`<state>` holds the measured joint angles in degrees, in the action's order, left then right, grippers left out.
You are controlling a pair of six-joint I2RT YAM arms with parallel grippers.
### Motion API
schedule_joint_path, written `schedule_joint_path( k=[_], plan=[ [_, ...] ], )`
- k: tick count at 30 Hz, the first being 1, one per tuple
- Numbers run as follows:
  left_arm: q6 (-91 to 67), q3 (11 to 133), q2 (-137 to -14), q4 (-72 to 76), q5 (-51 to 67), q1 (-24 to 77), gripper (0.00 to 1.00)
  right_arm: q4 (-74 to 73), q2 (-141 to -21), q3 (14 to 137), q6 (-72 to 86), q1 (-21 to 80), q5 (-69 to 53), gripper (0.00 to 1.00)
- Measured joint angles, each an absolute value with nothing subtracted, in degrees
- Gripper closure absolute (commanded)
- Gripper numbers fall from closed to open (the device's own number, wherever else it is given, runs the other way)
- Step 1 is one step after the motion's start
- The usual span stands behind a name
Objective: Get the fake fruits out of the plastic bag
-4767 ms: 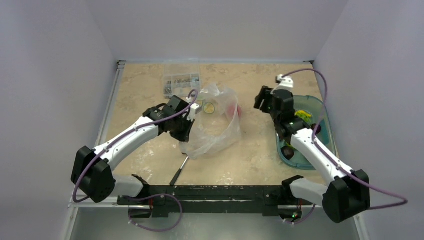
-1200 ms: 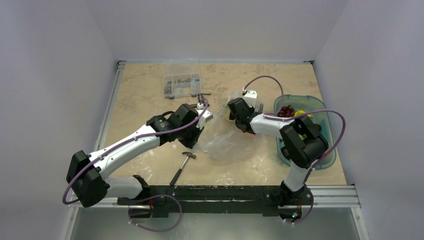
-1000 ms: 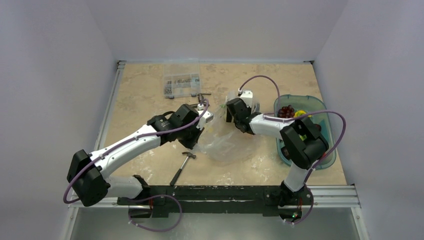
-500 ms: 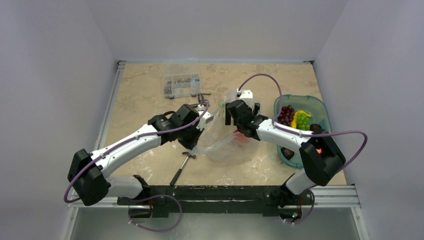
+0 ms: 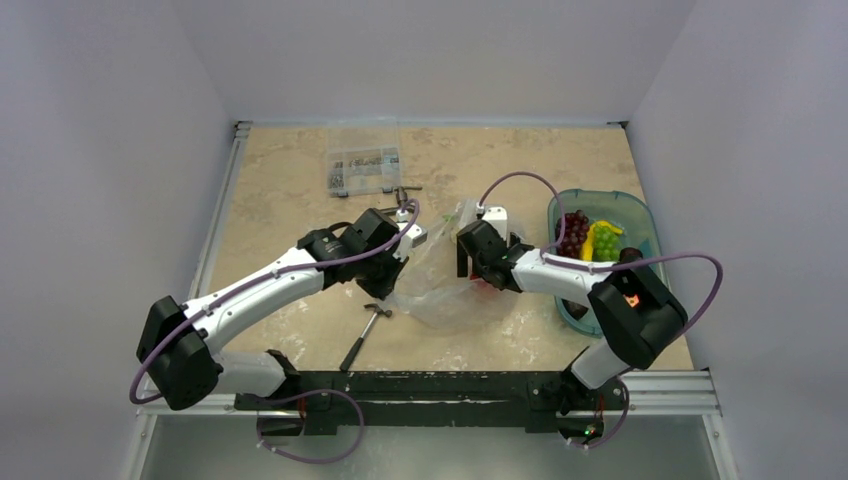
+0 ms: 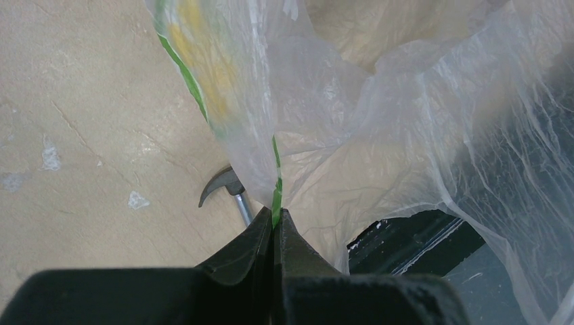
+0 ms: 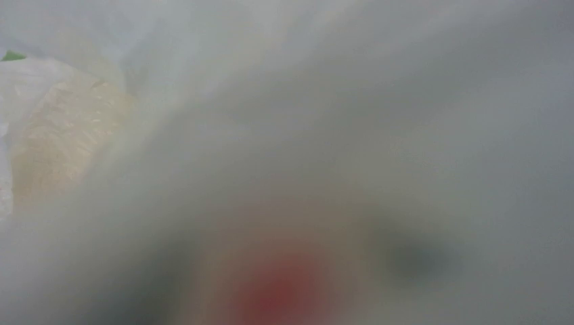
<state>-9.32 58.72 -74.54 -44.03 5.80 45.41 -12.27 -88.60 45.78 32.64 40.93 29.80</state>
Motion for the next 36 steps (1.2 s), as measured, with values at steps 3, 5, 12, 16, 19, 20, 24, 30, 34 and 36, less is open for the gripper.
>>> schedule_joint_path(
  k=[3,5,12,16,19,20,24,30,34,36],
  plan=[
    [-9.3,58.7,-74.8,-44.1,5.8,45.4,1.00,-11.7,-89.8,45.8,33.0,41.1,28.7,0.28],
    [-9.3,58.7,-74.8,-44.3,5.8,45.4,1.00,-11.4,-90.3,45.8,33.0,41.2,28.4,0.39],
    [-9.2,58.7,-75.1,-44.3,5.7,45.4,1.00,-9.5,-90.3,47.1,32.4,41.5,25.9,0.74],
    [-9.2,58.7,-75.1,-44.4,5.6,45.4,1.00,-8.4,-90.1,48.4,31.5,41.8,24.4,0.86],
    [-9.2,58.7,-75.1,-44.4,5.4,45.4,1.00,-7.6,-89.5,50.4,30.4,41.9,23.2,0.93],
    [-9.2,58.7,-75.1,-44.4,5.3,45.4,1.00,-7.3,-89.3,51.4,30.0,42.0,22.8,0.95],
    [-9.2,58.7,-75.1,-44.4,4.4,45.4,1.00,-5.0,-88.2,54.9,28.9,42.0,21.4,1.00],
    [-9.3,58.7,-75.1,-44.4,2.4,45.4,1.00,-2.9,-84.6,56.7,28.2,42.0,18.7,1.00],
    [-9.8,58.7,-75.1,-44.4,0.2,45.4,1.00,-1.4,-79.9,56.6,28.5,42.0,16.1,1.00],
    [-10.1,58.7,-75.1,-44.4,-1.0,45.4,1.00,-0.3,-76.8,56.6,29.0,42.0,14.0,1.00]
  ],
)
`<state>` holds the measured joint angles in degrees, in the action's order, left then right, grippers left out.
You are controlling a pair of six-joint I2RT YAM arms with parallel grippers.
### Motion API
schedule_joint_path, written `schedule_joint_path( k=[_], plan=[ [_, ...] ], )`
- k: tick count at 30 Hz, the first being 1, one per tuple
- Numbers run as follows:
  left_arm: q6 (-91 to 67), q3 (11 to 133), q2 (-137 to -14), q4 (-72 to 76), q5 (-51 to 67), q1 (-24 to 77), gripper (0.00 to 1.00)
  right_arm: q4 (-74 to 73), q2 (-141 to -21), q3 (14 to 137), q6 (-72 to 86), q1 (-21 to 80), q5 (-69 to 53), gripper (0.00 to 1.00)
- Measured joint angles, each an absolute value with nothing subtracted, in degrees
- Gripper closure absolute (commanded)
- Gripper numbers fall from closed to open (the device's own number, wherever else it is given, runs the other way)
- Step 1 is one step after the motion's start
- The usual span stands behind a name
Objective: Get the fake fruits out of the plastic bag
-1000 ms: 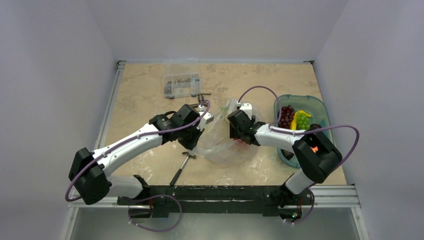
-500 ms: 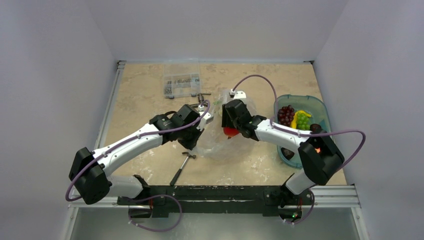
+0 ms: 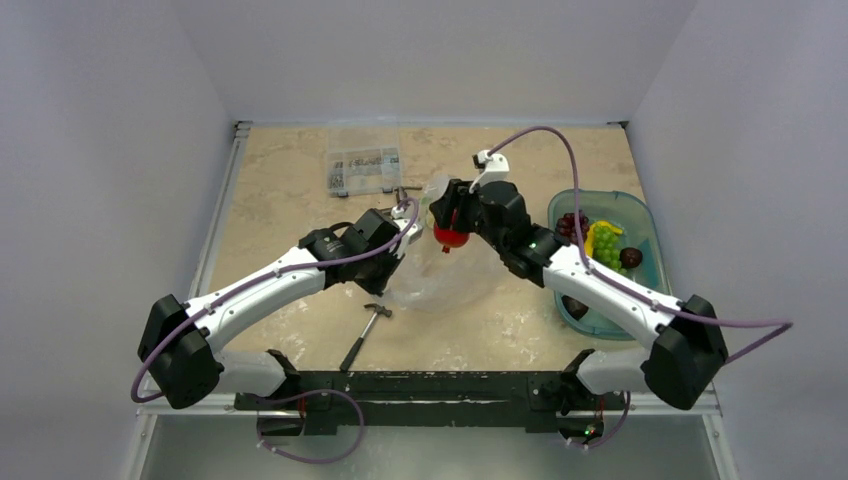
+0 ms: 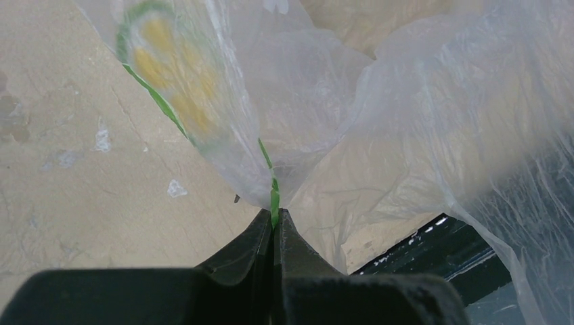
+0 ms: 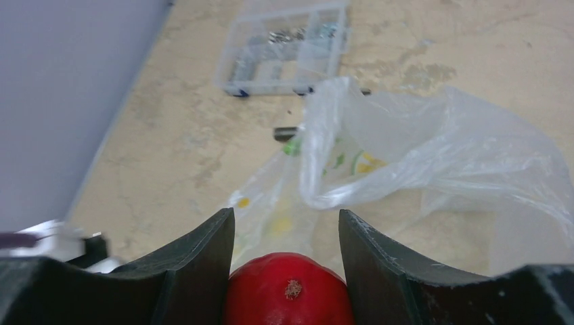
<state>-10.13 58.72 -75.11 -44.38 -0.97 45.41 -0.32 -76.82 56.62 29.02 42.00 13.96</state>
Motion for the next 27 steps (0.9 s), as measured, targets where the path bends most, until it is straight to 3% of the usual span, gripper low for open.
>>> schedule_joint_path(
  k=[9,17,21,27],
  plan=[
    [-11.7,59.2,-75.1,-45.0,-4.5,43.9,1.00,-0.7,-65.8,57.2,29.8,42.1,14.4,1.00],
    [-13.1,65.8,-78.3,-49.4,-5.4,39.3,1.00,-6.4,-54.4,57.9,27.3,42.1,28.1,1.00],
    [-13.5,69.6,-79.9,-52.0,-5.6,36.0,1.00,-12.2,-50.8,58.2,27.3,41.6,42.3,1.00],
    [-13.3,72.8,-79.9,-52.9,-9.9,32.0,1.00,-21.0,-51.5,56.4,28.5,29.8,52.0,1.00]
  ],
)
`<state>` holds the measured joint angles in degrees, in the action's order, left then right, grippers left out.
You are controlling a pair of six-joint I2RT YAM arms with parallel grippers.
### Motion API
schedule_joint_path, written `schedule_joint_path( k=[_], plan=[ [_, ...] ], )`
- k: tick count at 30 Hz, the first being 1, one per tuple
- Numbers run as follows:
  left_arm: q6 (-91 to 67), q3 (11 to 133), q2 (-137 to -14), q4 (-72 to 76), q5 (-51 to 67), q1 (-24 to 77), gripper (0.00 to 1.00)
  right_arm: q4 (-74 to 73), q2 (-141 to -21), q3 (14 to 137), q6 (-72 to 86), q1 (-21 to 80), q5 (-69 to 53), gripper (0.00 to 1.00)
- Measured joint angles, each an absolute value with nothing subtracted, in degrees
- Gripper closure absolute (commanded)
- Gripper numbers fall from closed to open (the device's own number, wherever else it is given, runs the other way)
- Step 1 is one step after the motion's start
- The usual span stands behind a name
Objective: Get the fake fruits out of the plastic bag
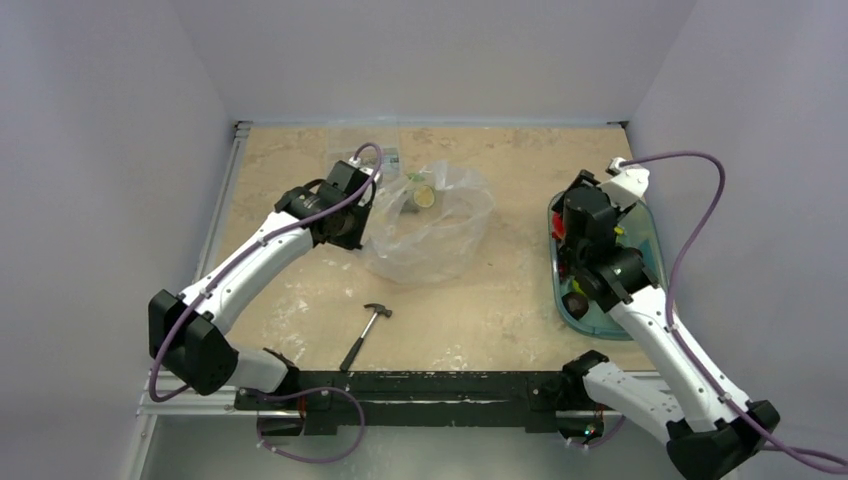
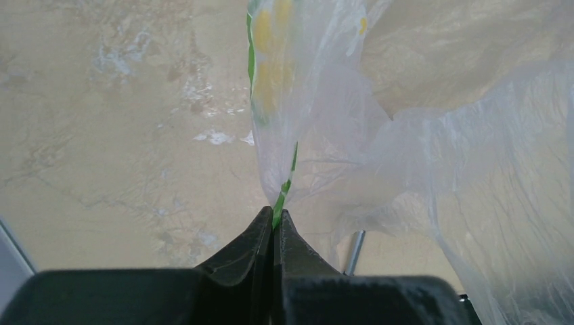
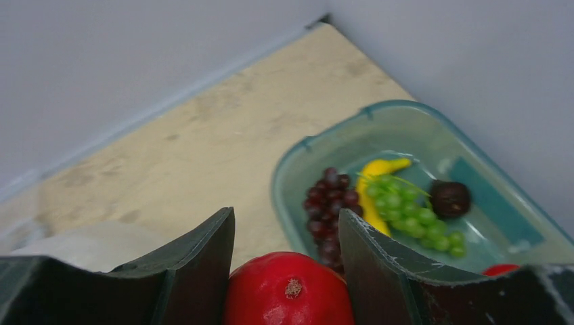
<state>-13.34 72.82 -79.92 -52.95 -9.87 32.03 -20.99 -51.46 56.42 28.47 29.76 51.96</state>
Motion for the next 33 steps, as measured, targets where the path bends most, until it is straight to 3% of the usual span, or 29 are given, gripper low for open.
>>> schedule_joint_path(
  k=[1,4,14,18,21,27,33],
  plan=[
    [-13.3,72.8,-80.0,-52.9,-10.8,31.4,1.00,-21.7,-51.9,55.3,28.6,26.9,51.9,1.00],
    [-12.9,71.7,-80.0,-51.7,-12.5,30.3,0.85,-23.2,-54.0,52.5,29.3,19.8,50.8,1.00],
    [-11.1,64.0,-71.9,-46.7,-12.4,30.0,0.14,-24.9,-65.1,48.5,32.7,7.2,41.8,1.00],
    [-10.2,61.4,-63.2,-42.9,-10.6,30.0,0.06,-25.1,-67.2,48.5,33.4,6.7,40.6,1.00],
    [-9.8,60.1,-58.4,-39.8,-9.4,30.0,0.05,-25.4,-68.3,48.3,33.9,6.7,40.2,0.79],
    [-8.7,57.4,-53.6,-35.9,-9.3,30.0,0.06,-26.0,-68.4,46.7,34.5,6.7,39.5,0.52],
    [-6.1,52.8,-48.3,-31.5,-10.7,30.0,0.05,-26.3,-69.4,45.6,33.7,6.7,38.7,0.10]
  ],
)
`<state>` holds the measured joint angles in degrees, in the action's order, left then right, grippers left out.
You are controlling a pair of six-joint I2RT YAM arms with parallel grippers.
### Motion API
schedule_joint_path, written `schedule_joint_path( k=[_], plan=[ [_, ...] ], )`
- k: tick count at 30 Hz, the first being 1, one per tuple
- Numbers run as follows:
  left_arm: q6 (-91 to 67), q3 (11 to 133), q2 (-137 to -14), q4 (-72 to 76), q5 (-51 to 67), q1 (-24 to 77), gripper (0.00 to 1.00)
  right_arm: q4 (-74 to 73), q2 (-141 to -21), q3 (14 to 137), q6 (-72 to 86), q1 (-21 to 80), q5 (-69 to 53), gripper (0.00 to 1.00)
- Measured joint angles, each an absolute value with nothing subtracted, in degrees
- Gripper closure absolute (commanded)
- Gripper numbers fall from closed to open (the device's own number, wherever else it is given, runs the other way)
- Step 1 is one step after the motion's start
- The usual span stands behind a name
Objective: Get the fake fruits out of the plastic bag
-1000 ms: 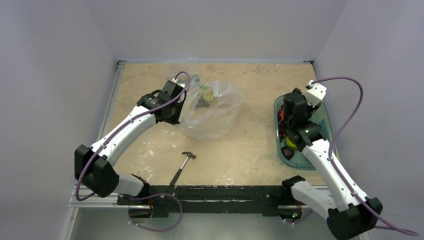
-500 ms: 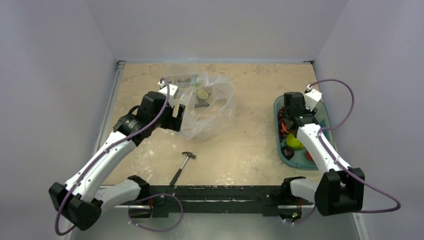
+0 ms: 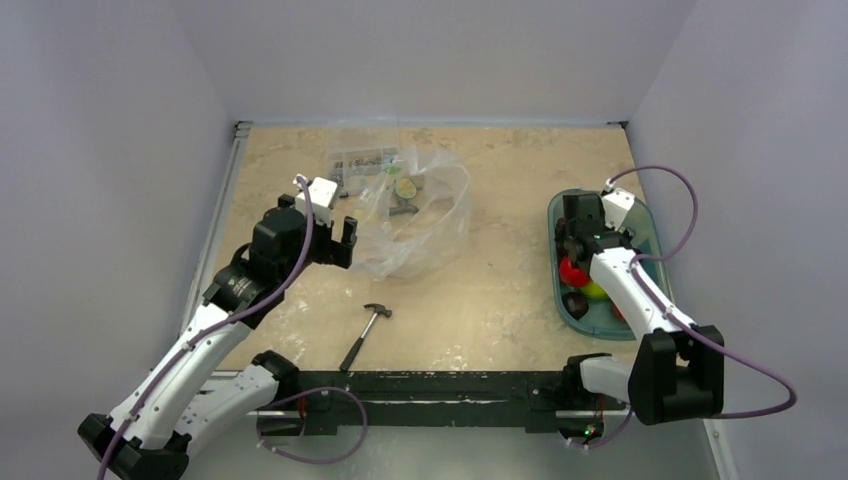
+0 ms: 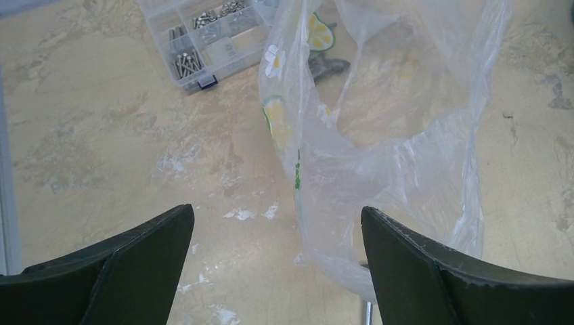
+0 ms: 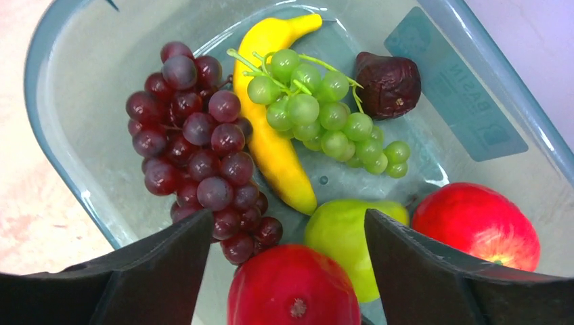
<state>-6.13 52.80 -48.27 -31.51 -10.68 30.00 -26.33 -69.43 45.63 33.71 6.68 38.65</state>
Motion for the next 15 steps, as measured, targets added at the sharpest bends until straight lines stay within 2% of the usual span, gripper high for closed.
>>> schedule_joint_path(
  k=[1,2,9,15],
  plan=[
    [-5.5,51.9,-47.2,-30.5,-10.8,30.0,0.05,-26.5,-69.7,45.6,33.3,6.7,38.5,0.03],
    [-4.9,51.3,-46.3,-30.0,-10.9,30.0,0.06,-26.7,-70.0,45.7,32.7,6.7,38.4,0.01],
    [-2.2,49.9,-45.3,-26.7,-11.0,30.0,0.07,-30.9,-69.3,50.4,28.2,6.7,36.8,0.01],
    [-2.4,49.9,-43.3,-26.6,-10.2,30.0,0.06,-29.8,-58.3,53.8,22.9,6.7,27.7,0.01]
  ],
)
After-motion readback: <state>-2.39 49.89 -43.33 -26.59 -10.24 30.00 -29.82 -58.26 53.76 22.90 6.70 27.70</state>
